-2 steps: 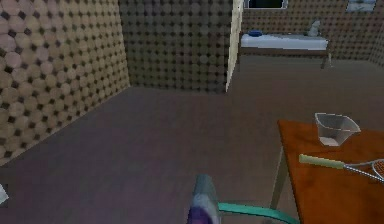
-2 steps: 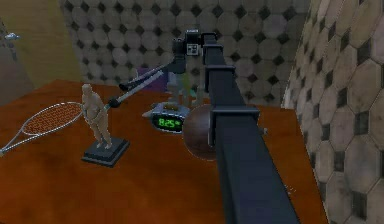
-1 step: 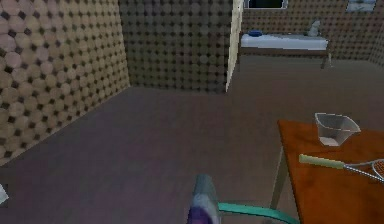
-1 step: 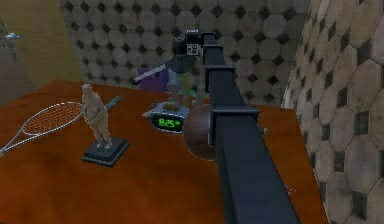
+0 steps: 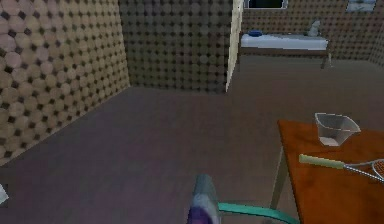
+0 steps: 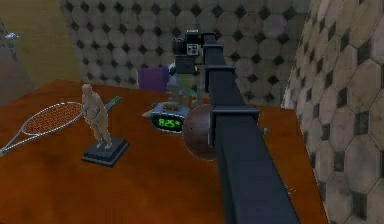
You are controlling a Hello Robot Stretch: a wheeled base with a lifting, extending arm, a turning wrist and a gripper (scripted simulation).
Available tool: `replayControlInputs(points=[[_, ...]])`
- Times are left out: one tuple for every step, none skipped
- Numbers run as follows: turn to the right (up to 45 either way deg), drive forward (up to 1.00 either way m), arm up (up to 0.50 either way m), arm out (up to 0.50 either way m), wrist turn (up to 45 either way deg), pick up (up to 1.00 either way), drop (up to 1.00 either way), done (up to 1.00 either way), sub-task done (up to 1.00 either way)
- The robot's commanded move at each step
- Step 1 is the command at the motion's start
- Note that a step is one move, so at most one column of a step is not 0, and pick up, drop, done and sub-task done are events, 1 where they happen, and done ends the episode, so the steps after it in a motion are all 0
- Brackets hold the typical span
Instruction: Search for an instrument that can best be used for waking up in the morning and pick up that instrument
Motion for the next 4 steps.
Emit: replayControlInputs(points=[[0.0,0.0,0.0,0.0,3.0,0.0,0.0,0.0,0.0],[0.0,0.0,-0.28,0.0,0.0,0.0,0.0,0.0,0.0],[0.0,0.0,0.0,0.0,0.0,1.0,0.0,0.0,0.0],[0.0,0.0,0.1,0.0,0.0,0.0,0.0,0.0,0.0]])
